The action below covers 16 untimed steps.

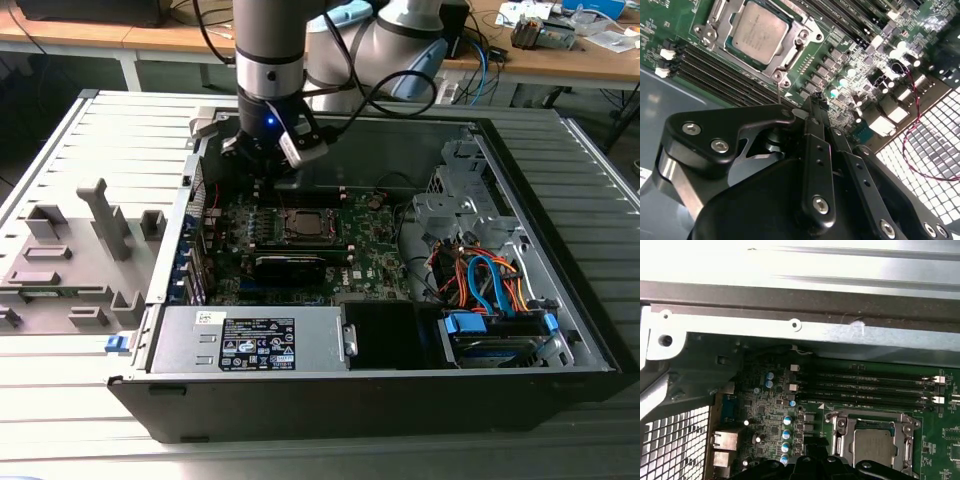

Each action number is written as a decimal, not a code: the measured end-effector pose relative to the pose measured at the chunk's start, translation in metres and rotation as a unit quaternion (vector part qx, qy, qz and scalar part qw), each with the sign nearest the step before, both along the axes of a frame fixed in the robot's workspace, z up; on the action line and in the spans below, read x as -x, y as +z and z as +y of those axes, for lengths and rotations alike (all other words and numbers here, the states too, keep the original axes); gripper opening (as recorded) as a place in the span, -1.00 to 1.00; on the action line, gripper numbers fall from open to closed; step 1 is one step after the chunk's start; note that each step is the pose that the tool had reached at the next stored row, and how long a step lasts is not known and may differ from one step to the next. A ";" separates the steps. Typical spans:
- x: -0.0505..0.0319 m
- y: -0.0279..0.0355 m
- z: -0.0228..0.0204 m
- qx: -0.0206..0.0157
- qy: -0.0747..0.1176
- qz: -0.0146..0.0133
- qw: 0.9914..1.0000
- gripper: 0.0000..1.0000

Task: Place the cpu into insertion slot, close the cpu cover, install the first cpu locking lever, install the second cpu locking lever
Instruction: 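Install the first cpu locking lever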

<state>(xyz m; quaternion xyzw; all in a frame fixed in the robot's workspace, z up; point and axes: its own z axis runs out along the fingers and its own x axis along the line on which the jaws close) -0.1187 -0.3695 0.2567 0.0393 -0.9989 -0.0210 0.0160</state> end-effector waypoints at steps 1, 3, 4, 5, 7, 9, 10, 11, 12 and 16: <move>0.0008 0.0000 0.0001 0.000 0.000 0.000 1.000 -0.79; 0.0042 0.0000 0.0004 0.000 0.000 0.000 1.000 -0.79; 0.0055 0.0000 0.0006 0.000 0.000 0.000 1.000 -0.79; 0.0068 0.0000 0.0008 0.000 0.000 0.000 1.000 -0.79; 0.0085 0.0000 0.0012 0.000 0.000 0.000 1.000 -0.79; 0.0113 0.0000 0.0061 0.000 0.000 0.000 1.000 -0.79; 0.0113 0.0000 0.0249 0.000 0.000 0.000 1.000 -0.79; 0.0059 -0.0006 0.0275 0.002 0.000 0.000 1.000 -0.79; -0.0005 -0.0007 0.0275 0.003 0.000 0.000 1.000 -0.79; -0.0049 -0.0007 0.0274 0.004 0.000 0.000 1.000 -0.79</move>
